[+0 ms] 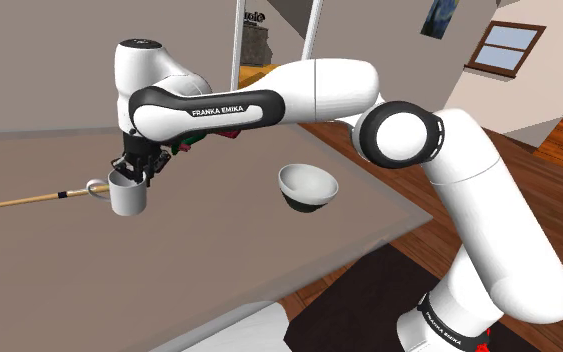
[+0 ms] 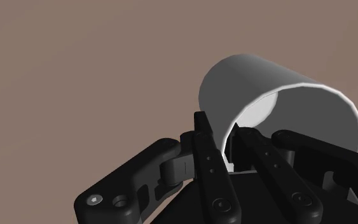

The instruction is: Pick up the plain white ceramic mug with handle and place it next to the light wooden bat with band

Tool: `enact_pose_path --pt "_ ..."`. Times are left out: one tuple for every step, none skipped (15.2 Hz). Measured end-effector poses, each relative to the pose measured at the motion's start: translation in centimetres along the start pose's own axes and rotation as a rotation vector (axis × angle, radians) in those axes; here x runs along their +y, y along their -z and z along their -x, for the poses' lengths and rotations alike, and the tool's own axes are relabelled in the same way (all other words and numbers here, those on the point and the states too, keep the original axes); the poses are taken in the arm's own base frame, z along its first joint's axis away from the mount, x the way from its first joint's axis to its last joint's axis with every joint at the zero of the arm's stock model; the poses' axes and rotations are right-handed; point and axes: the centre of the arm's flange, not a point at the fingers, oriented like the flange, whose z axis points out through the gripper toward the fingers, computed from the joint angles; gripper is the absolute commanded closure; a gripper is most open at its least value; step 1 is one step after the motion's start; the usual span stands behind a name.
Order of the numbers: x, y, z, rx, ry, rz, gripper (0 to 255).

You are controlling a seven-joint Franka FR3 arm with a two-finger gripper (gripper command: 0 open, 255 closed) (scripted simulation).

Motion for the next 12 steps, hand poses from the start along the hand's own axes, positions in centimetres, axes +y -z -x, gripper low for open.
enact_pose_path --pt "0.0 0.0 0.0 0.000 0.000 0.000 255" --pt "0.0 0.0 0.0 0.000 0.000 0.000 255" --pt "0.0 0.0 0.0 0.000 0.000 0.000 0" --pt "0.0 0.0 0.0 0.000 0.000 0.000 0" --pt "0.0 0.0 0.0 0.000 0.000 0.000 0" --pt "0.0 0.0 0.0 0.000 0.000 0.000 0" --pt "0.0 0.0 0.0 0.000 0.000 0.000 0" --pt "0.0 0.0 0.0 0.000 0.000 0.000 0" --pt "0.0 0.0 0.0 0.000 0.000 0.000 0" --pt "0.1 0.7 -0.1 0.000 0.000 0.000 0" --pt "0.1 1.7 -0.1 0.000 0.000 0.000 0" --pt "0.0 2.8 -0.2 0.001 0.000 -0.001 0"
